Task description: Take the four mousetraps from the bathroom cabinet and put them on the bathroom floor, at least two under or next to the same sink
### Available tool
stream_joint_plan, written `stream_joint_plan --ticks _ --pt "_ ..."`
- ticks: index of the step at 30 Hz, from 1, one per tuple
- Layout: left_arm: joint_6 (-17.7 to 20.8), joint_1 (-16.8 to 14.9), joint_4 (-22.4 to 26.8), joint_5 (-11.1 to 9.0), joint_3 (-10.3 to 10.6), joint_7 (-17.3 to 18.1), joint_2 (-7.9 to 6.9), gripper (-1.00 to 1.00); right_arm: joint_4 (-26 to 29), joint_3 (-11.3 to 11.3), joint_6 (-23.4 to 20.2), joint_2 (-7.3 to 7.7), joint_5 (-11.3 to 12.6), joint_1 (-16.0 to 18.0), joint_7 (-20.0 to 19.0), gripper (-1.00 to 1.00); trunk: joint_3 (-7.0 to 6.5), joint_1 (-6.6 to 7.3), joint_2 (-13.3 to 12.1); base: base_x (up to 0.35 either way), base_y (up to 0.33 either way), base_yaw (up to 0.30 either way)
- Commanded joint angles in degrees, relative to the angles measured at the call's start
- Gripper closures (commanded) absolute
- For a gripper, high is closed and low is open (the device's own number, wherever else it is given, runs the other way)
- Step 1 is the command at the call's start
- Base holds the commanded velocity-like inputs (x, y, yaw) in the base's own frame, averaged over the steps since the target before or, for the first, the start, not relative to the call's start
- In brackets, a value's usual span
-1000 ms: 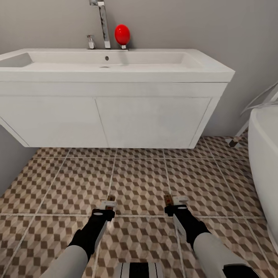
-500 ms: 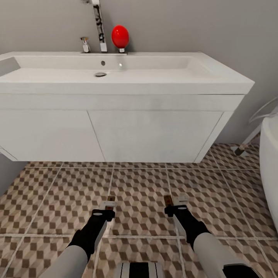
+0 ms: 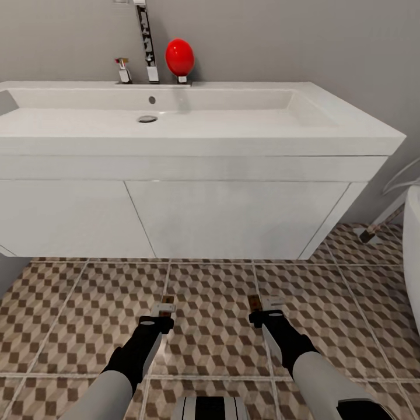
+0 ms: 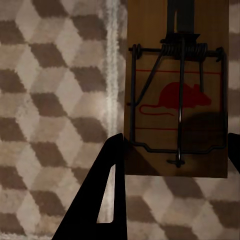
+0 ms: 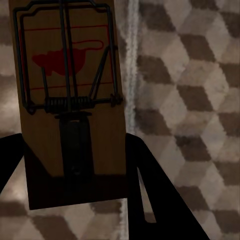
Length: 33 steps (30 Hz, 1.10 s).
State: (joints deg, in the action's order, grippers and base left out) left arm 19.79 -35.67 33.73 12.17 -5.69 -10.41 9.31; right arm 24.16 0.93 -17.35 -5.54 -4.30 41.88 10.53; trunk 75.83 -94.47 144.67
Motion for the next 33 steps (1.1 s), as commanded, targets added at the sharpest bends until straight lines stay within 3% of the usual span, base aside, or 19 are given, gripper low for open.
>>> stream_joint_plan --ticks 1,12,18,33 --pt "0.31 -0.01 0.13 0.66 -0.29 0.08 0.08 1.0 0.1 0.12 -0.42 0.0 -0.32 0.02 0.28 1.0 0.04 0.01 0.02 0.013 0.0 0.0" --pt "0.42 -0.01 0.11 0.62 -0.23 -0.28 0.44 1.0 0.1 0.12 -0.41 0.0 -0.36 0.04 0.28 1.0 0.04 0.01 0.02 -0.019 0.0 0.0" --pt "0.43 -0.01 0.1 -0.42 -0.2 -0.3 0.45 1.0 0.1 0.12 -0.41 0.0 -0.36 0.03 0.26 1.0 0.04 0.01 0.02 -0.001 0.0 0.0" --pt "0.43 -0.01 0.24 -0.93 -0.02 -0.29 0.31 1.0 0.1 0.12 -0.41 0.0 -0.43 0.05 0.2 1.0 3.36 -0.38 0.22 0.0 0.0 0.0"
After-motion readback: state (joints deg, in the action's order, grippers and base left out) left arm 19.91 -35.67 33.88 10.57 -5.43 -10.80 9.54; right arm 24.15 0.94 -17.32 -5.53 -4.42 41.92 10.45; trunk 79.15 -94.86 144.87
